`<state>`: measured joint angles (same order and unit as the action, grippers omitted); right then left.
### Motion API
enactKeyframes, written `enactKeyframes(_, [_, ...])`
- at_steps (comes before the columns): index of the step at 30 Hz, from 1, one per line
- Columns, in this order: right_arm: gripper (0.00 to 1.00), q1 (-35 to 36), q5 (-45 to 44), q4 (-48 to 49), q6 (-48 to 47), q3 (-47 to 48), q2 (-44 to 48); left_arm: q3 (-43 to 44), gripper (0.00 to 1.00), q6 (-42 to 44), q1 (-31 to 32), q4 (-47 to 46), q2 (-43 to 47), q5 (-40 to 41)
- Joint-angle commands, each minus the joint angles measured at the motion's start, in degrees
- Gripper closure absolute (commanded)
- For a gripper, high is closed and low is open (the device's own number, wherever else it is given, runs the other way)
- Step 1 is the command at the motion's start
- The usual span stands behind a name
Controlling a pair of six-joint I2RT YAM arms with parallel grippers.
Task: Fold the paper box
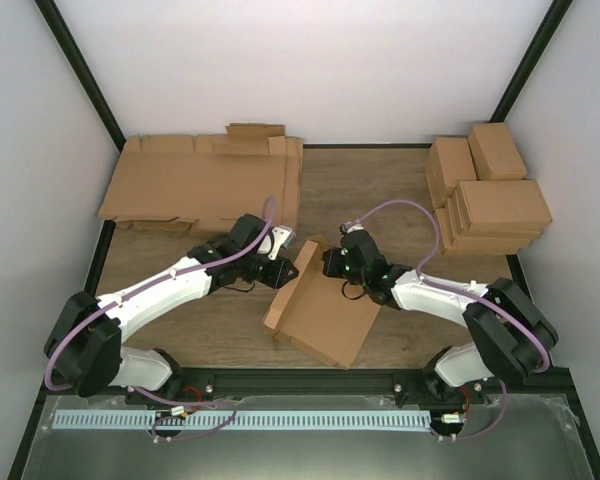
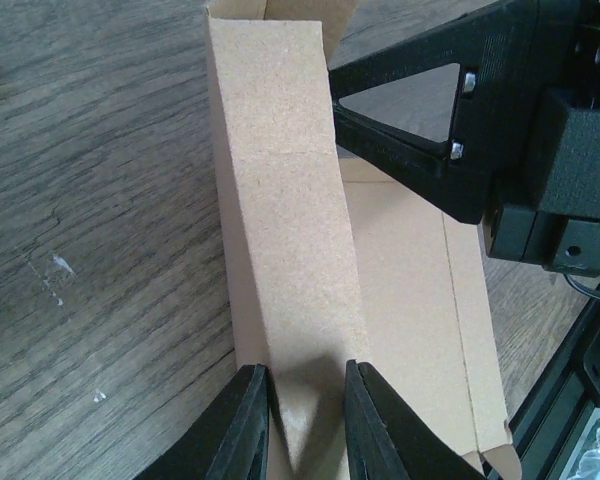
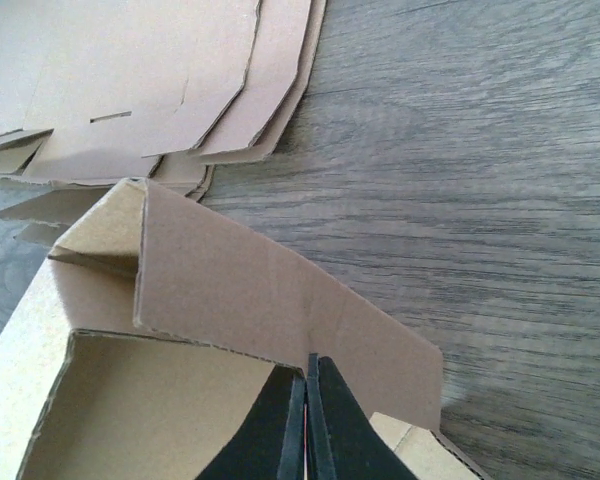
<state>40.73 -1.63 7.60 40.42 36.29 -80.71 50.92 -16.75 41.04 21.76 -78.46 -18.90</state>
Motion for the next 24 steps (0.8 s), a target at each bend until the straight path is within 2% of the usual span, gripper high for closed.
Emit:
enactKeyframes(1, [0.99,2.2,4.4,2.9,4.8,2.9,-1.5,-0.8,0.77,0.9,0.2,1.2,-1.3,3.2])
enactKeyframes(5, [0.99,3.1,5.0,4.8,6.2,2.1,-1.8,-0.7,0.77,1.4,-0.6,1.1,-0.9,2.5])
enactKeyframes(13, [0.99,3.3,1.4,1.6,4.6,1.1,-1.3,-0.5,0.76,2.5,-1.3,0.8,-1.0,-1.7])
enactKeyframes(19, [0.99,3.4,0.7,2.7,4.1,-3.5,1.4,1.1,0.76,3.1,1.1,0.9,-2.5,-3.1])
enactKeyframes(24, [0.99,3.4,1.2,5.7,3.7,-8.4,3.2,3.9,0.76,3.6,3.8,2.2,-5.0,-0.9])
